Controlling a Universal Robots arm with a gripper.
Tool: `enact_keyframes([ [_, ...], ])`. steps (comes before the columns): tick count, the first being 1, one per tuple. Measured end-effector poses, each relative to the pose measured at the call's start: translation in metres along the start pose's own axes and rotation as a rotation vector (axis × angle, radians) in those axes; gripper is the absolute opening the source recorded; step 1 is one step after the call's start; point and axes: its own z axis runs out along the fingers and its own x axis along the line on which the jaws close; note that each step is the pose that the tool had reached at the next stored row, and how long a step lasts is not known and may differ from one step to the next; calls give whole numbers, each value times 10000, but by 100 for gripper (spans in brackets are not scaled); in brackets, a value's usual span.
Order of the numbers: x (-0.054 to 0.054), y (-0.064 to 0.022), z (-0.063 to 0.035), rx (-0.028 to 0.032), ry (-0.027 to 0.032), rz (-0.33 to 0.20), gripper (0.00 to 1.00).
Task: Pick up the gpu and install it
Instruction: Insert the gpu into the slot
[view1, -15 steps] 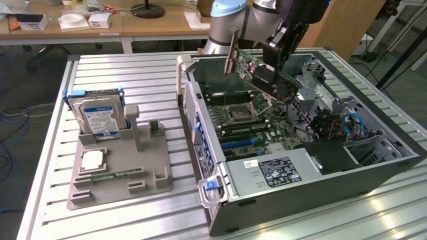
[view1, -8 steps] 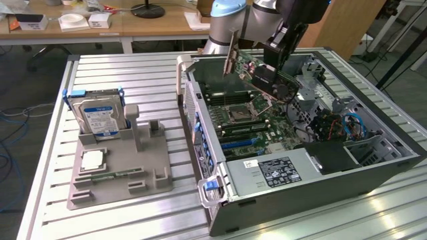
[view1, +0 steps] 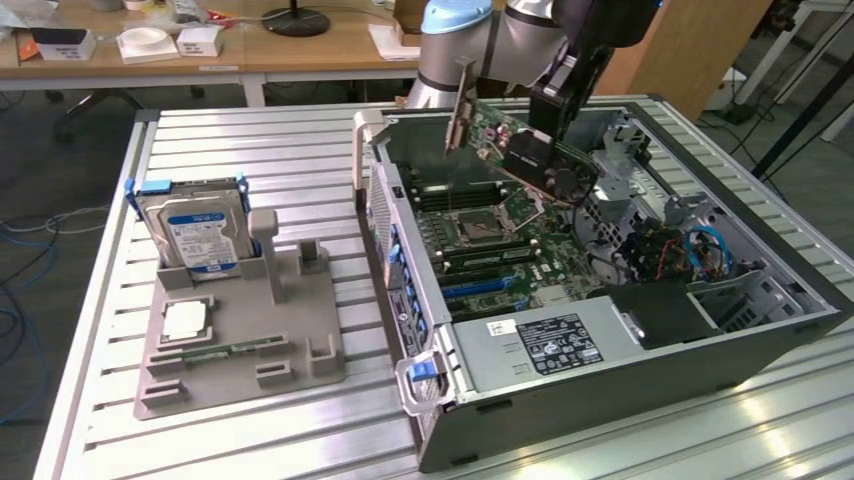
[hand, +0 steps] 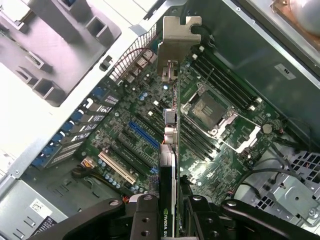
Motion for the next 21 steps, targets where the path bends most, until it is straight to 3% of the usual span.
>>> enact_keyframes([
  [21, -8, -7, 0, -28, 61, -1272, 26],
])
